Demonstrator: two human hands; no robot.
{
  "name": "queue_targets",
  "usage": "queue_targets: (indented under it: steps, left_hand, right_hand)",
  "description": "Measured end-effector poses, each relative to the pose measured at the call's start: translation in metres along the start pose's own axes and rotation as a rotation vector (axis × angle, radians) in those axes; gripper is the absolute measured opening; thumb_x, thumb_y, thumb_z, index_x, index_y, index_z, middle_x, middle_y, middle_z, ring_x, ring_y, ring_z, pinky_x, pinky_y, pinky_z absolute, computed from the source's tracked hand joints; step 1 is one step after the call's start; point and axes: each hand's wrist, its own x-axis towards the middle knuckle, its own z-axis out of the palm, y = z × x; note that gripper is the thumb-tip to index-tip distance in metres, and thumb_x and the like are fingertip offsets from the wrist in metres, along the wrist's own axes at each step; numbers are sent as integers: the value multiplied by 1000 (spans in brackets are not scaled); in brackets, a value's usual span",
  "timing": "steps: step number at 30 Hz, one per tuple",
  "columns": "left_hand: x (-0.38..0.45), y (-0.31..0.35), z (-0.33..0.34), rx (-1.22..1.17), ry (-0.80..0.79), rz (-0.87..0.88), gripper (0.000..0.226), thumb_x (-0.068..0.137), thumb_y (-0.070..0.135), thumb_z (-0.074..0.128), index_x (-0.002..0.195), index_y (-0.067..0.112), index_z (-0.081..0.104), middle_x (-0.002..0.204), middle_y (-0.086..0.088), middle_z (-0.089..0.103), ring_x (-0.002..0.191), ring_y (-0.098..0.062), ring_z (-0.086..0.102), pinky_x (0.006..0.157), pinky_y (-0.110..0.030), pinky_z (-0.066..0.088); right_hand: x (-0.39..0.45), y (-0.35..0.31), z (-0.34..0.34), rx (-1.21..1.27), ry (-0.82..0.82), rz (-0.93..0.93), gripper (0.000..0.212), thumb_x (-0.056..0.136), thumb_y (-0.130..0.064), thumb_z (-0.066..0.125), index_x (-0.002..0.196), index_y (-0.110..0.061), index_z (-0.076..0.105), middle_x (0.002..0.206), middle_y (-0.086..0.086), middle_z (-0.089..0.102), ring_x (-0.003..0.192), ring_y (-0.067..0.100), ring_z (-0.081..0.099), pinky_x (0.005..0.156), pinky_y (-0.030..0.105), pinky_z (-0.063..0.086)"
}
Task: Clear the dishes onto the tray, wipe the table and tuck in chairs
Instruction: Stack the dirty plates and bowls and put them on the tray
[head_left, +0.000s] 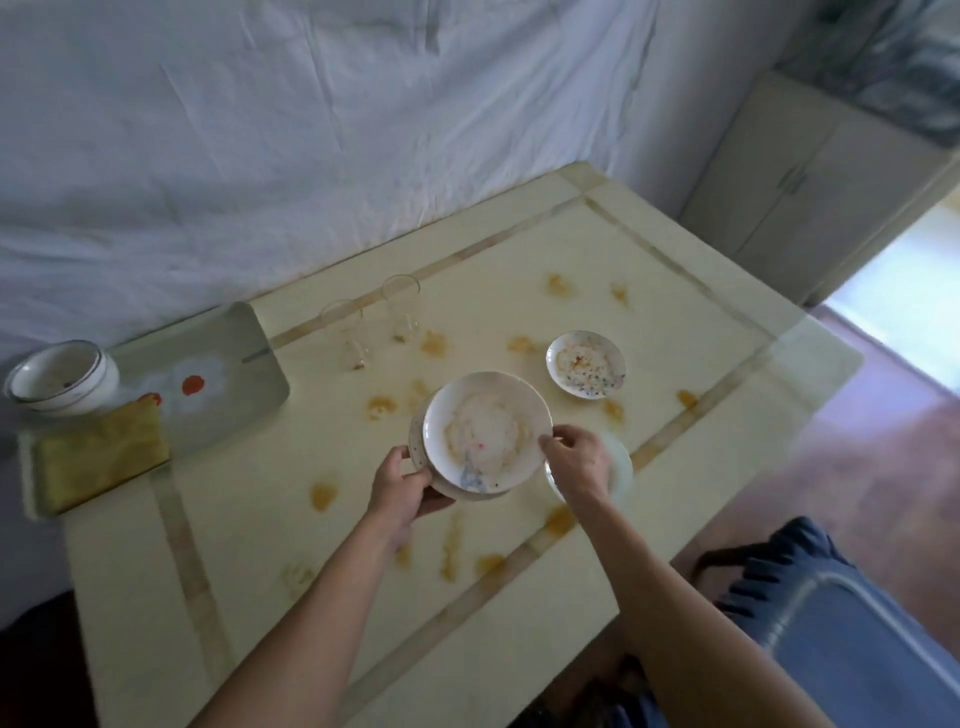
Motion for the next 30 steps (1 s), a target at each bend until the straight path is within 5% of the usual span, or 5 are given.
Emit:
queue_targets:
  steps: [7,12,18,25,30]
  left_hand:
    - [-7,-30,37,20,-19,-35,34,85,-7,62,107,18,56,98,-19,71,72,-28,76,62,-37,61]
    - [-3,-38,48,-26,6,-46,37,85,-13,57,108,15,56,101,-20,69,75,-29,75,64,-39,61]
    - [3,-37,35,-23,59,-49,34,87,-13,57,104,17,56,103,-21,68,77,-30,74,62,-39,61]
    - [-3,-41,13,-50,133,-81,35,88,-12,57,103,19,54,102,-20,68,75,-31,75,61,-38,61]
    - [-12,-36,9,-28,145,-59,34,86,-9,60,105,19,54,102,-21,69,69,-26,75,58,-35,60]
  right_hand:
    - [-17,60,-35,-220,-36,-206,40,98,-44,52,84,-11,69,69,4,65,67,23,60,58,35,46]
    - [19,101,-51,-221,36,292,41,97,-36,51,119,-2,57,103,12,65,98,34,65,76,35,53]
    - [45,109,-35,-149,0,489,30,85,-14,60,110,2,61,97,19,67,88,34,70,70,38,61]
    - [48,86,-50,461,118,553,45,85,5,49,126,-7,62,123,20,61,80,34,74,53,26,61]
    - [39,49,-66,605,9,388,37,88,6,54,122,-4,62,109,16,64,77,28,73,64,31,62]
